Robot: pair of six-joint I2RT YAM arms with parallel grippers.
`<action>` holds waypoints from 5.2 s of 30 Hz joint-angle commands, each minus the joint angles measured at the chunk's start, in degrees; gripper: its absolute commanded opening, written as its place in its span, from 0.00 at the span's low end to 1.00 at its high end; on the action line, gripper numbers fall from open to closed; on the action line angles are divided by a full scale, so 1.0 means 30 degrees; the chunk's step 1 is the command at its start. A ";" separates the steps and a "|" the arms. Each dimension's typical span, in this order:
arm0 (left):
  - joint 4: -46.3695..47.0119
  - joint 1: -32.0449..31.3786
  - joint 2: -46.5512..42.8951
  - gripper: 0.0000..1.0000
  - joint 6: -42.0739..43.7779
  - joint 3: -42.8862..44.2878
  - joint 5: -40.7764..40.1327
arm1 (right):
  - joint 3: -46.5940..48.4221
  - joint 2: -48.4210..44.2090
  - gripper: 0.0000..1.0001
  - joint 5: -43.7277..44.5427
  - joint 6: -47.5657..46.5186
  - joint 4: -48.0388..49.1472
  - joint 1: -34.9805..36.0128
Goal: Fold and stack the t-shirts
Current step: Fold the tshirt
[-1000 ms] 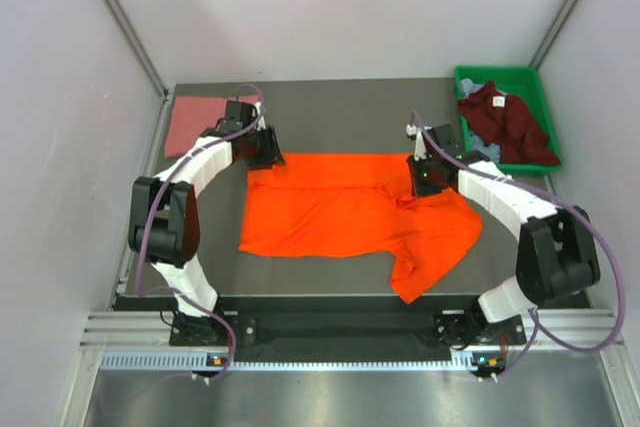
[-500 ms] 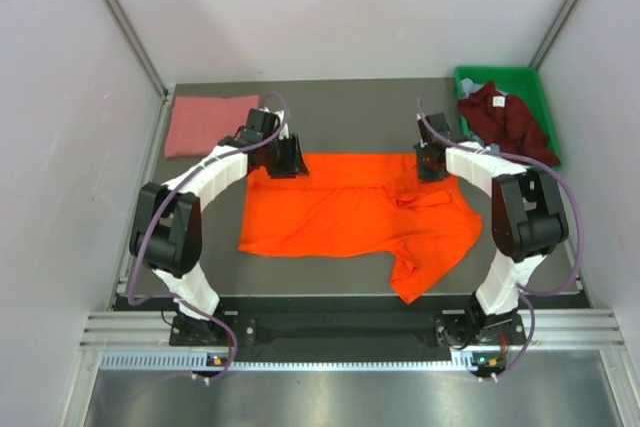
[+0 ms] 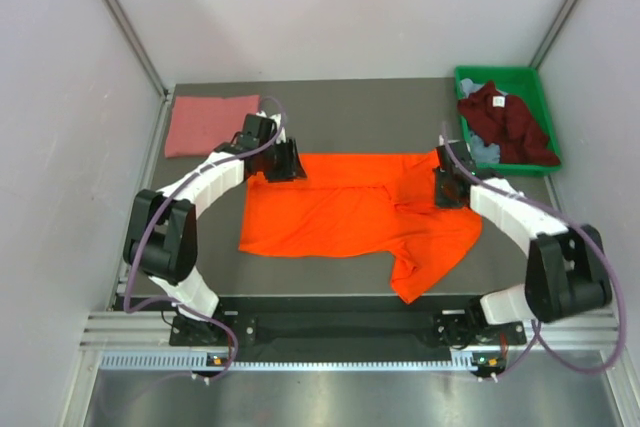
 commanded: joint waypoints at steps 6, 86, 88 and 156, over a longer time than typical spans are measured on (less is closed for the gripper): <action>0.1029 -0.0197 -0.0992 0.48 -0.0346 -0.0341 0.0011 | -0.0854 -0.2907 0.15 0.0540 0.1435 0.0360 -0.0080; 0.1472 0.3962 0.7299 0.47 -0.0640 0.3761 -0.1832 | -0.5831 0.2166 0.00 -0.3512 1.1012 1.6364 -0.6584; 0.1177 0.3962 0.7299 0.47 -0.0640 0.3761 -0.2562 | -0.6446 0.1086 0.00 -0.2544 1.1248 1.6096 -0.6584; -0.1724 0.5280 0.2262 0.47 -0.0993 0.2353 -0.6877 | 0.4448 0.5153 0.21 -0.3208 0.6038 0.8656 -0.3098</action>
